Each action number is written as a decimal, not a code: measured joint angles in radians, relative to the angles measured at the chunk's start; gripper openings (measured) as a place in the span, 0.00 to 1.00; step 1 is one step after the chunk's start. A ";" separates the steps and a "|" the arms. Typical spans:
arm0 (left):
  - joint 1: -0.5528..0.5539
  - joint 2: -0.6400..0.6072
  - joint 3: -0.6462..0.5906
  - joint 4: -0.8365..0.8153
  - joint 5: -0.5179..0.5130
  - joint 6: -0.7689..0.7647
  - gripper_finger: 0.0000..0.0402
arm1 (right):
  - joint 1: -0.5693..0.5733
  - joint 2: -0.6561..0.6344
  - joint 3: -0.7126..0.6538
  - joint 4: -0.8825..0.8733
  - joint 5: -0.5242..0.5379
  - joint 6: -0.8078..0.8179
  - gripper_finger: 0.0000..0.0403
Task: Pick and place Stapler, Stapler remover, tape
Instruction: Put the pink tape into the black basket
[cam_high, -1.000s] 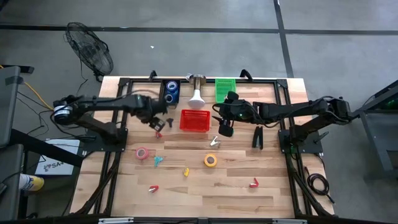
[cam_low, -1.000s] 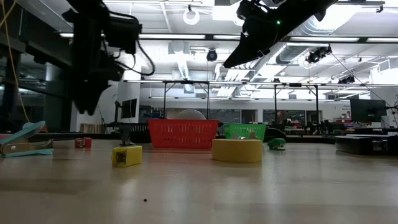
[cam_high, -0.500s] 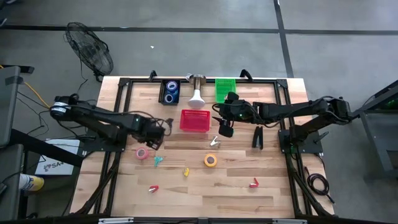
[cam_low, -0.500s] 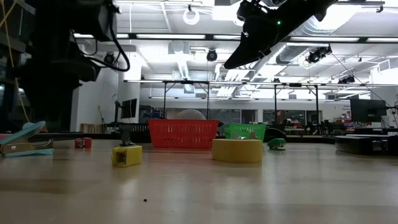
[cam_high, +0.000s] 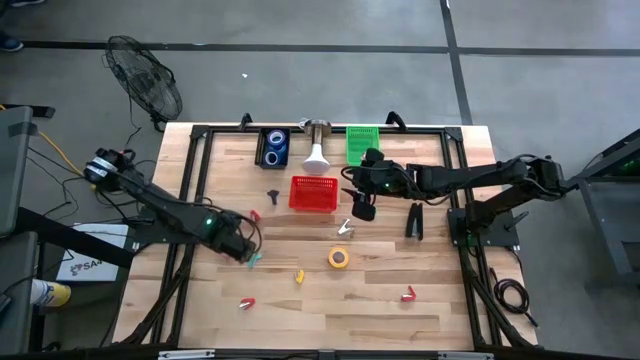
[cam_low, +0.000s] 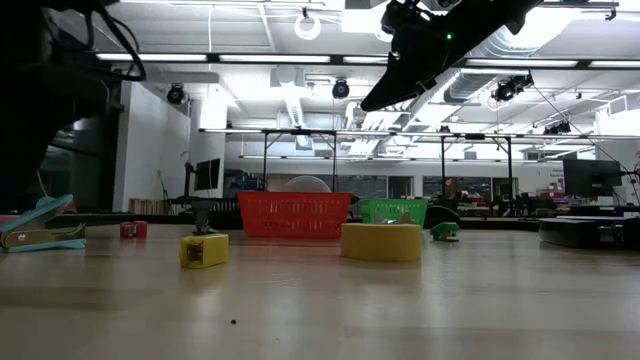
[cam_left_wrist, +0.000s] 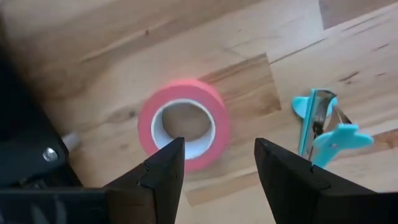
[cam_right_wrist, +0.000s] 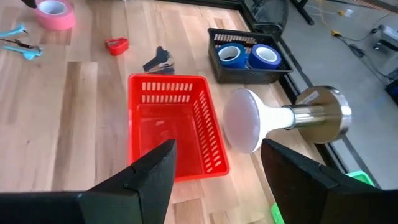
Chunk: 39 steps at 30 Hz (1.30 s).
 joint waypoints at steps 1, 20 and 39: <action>-0.010 0.003 0.000 0.000 0.000 -0.017 0.47 | 0.000 0.000 0.000 -0.001 -0.010 0.004 0.56; -0.028 0.136 0.000 0.063 -0.005 -0.012 0.47 | 0.000 0.000 0.000 -0.051 -0.039 0.059 0.56; -0.028 0.190 0.000 0.096 -0.007 0.045 0.16 | 0.079 0.000 0.000 -0.073 -0.057 0.071 0.56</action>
